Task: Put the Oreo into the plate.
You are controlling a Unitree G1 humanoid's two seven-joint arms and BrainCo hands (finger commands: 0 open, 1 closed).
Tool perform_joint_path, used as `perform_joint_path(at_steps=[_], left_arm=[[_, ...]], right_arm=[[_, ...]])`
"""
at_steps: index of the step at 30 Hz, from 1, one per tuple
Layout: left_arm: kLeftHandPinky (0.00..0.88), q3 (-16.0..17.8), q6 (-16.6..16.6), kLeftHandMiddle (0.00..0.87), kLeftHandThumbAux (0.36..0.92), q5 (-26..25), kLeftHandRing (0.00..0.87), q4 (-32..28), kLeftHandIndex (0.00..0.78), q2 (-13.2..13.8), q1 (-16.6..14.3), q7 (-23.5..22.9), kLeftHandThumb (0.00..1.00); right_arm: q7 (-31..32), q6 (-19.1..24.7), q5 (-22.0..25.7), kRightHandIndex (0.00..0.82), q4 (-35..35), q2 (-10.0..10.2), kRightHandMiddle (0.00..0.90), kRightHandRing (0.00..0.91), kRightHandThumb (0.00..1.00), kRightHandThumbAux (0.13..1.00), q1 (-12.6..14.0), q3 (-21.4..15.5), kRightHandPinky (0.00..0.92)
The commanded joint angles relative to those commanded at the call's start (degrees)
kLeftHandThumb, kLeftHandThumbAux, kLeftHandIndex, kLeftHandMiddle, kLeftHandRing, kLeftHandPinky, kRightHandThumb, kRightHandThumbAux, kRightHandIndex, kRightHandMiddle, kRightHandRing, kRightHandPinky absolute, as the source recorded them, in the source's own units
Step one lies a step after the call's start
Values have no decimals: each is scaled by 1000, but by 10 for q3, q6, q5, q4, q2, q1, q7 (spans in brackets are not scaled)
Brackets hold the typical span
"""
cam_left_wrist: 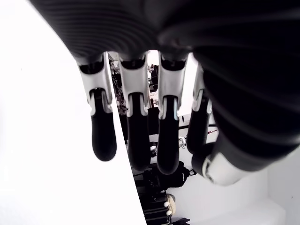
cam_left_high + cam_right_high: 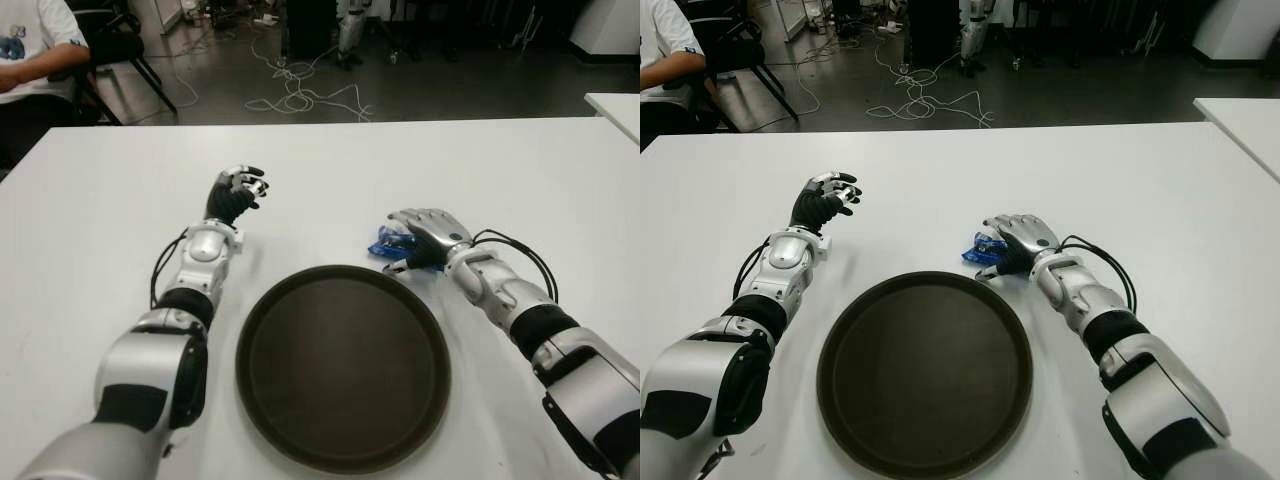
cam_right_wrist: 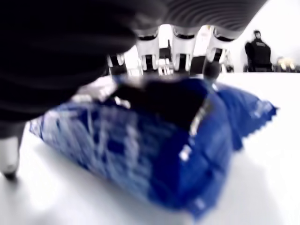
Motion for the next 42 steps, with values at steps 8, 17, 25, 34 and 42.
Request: perform_joint_path(at_steps=[8,17,25,34,42], left_arm=[[476,3,-1,465,686,-3,416,0,371,-1,0,-4,820],[471,3,-2,458,685,-3,402,0,380,-1,0,-1,822],[469,3,-1,460,685,-3,412,0,377,-2,0,-2,821],[469,1,-2,462,685,0,415,-1,377,-1,-1,0,822],[460,1,1,461,685,-1,408,-1,379,0,-2,-3,822]], right_arm=[[3,2,-5,0,15,2,0,0,0,492,-7,7,0],[-3,-3,-2,0,40,9,0,0,0,525,-15,12,0],[-7,-9,4,0,69,18,0,0,0,530,-23,10,0],[-1,-6,27,30,108,35,37,46,0,505,-29,-4,67],[1,-13,40,184,128,43,163,175,0,520,-33,-14,175]])
